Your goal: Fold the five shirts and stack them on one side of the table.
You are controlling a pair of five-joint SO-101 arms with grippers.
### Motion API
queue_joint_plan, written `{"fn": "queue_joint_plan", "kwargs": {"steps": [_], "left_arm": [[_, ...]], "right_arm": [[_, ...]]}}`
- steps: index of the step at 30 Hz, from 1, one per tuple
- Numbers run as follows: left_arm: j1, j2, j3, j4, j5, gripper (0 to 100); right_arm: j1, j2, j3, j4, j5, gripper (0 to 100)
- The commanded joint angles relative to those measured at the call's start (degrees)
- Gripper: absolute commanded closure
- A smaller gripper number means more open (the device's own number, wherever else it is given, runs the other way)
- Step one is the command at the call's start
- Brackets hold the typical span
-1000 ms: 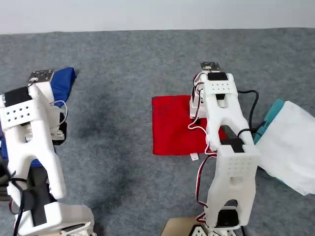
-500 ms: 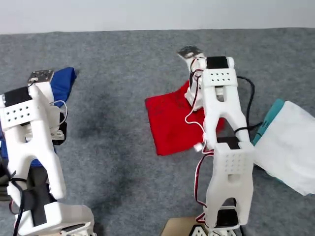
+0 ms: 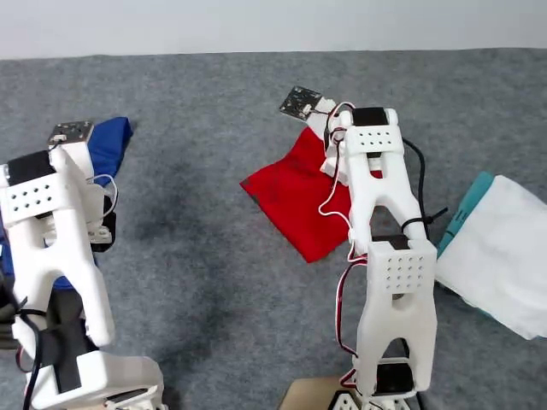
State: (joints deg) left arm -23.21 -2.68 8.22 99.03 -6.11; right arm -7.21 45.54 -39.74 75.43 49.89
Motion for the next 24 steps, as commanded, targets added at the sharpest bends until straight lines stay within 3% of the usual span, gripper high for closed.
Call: {"fn": "queue_joint_plan", "kwargs": {"steps": [1, 11, 19, 24], "left_arm": [[-0.3, -2.6, 0.1, 1.3, 0.4, 99], [0.0, -2.6, 0.1, 1.2, 0.4, 99], [0.0, -2.6, 0.1, 1.1, 0.4, 99], [0.0, -2.6, 0.1, 1.2, 0.4, 99]], "right_arm": [[-0.1, -5.1, -4.2, 1.1, -11.1, 76.2], [0.8, -13.1, -4.2, 3.1, -40.8, 69.3], [-0.1, -20.4, -4.2, 12.7, -56.4, 69.0], [-2.2, -20.6, -3.9, 16.1, -71.4, 69.0]]}}
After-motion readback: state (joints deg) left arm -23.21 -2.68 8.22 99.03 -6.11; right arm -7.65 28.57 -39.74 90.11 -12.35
